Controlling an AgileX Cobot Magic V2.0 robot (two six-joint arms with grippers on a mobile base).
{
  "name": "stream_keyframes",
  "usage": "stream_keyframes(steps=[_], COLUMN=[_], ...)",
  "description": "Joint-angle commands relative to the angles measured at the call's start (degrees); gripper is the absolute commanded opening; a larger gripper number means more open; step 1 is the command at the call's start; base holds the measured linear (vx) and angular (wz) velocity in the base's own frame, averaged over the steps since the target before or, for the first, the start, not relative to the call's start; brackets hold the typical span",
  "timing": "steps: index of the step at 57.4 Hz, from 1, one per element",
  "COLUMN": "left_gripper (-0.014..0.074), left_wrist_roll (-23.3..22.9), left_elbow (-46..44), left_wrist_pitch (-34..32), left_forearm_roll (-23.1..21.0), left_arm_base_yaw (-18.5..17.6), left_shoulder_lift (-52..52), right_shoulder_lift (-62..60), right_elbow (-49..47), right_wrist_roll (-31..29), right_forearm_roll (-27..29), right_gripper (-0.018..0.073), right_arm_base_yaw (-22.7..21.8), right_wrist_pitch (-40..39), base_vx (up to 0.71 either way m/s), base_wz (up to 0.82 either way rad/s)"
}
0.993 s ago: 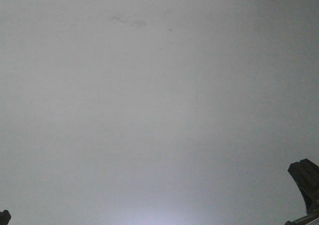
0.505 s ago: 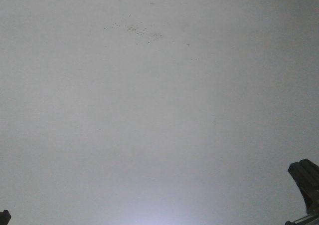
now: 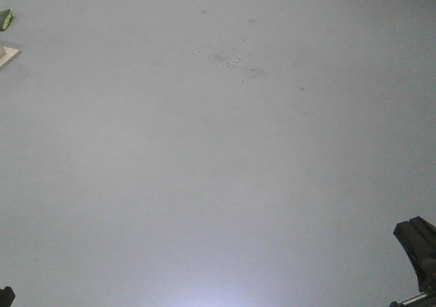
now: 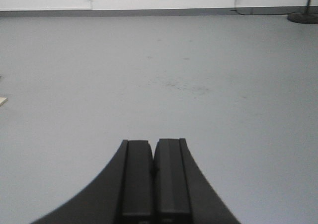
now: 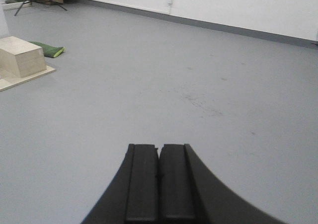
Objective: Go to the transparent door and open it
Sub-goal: 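Turn and drive the base toward the white-framed glass sliding door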
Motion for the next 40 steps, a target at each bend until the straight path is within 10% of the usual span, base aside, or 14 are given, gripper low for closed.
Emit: stream_keyframes(steps=[1,40], left_gripper=[-0.0004,-0.0004], left_wrist_roll=[-0.11,-0.11], left_elbow=[0.45,0.45], left_wrist_pitch=[-5.05,-5.05], left_forearm_roll=[-0.22,-0.22], left_arm_base_yaw=[-0.12,-0.12], left_shoulder_lift=[-0.81,-0.81], right_shoulder_lift=[-0.89,-0.89], right_elbow=[0.23,0.23], right_wrist_roll=[-0.33,-0.33], right_forearm_roll=[-0.16,-0.16], right_gripper=[-0.0004,-0.0004], right_arm_base_yaw=[0.06,0.06], right_wrist_pitch=[-4.75,-4.75], base_vx=[0.49,0.54], base_wz=[0.32,0.42])
